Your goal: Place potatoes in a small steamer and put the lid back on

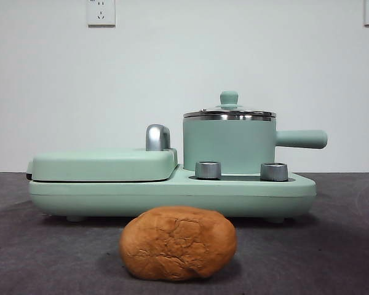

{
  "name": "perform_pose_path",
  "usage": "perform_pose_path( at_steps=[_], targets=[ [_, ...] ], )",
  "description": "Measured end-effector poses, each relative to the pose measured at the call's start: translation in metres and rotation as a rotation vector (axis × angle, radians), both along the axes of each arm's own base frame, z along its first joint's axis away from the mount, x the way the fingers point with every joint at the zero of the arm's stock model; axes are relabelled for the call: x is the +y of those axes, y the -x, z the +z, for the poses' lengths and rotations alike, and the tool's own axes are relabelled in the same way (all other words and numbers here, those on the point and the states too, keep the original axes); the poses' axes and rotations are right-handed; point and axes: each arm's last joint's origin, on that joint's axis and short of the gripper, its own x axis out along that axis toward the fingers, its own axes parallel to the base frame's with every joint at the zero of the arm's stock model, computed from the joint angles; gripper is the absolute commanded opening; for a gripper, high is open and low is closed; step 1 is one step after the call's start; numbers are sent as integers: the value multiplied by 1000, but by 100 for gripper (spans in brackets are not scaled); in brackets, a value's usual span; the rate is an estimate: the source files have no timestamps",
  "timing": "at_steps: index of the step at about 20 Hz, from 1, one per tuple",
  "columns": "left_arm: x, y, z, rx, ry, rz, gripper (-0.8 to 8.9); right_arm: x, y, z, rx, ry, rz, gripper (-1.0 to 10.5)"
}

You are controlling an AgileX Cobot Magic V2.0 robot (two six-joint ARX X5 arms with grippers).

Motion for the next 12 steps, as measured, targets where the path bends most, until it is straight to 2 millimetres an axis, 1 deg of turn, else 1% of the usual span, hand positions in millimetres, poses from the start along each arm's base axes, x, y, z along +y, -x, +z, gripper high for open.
perform_pose_path(
  at_steps=[2, 5, 9, 12],
  targets=[
    [0, 0, 5, -45, 23, -2, 6, 0, 0, 1, -4, -56, 10, 16],
    [0, 2, 12, -106, 116, -14, 6, 0, 0, 6, -33, -186, 11, 16],
    [0, 2, 14, -87, 324, -43, 10, -1, 1, 11, -49, -327, -2, 15],
    [0, 3, 18, -76, 396, -46, 10, -1, 4, 23, -83, -358, 6, 15]
  ],
)
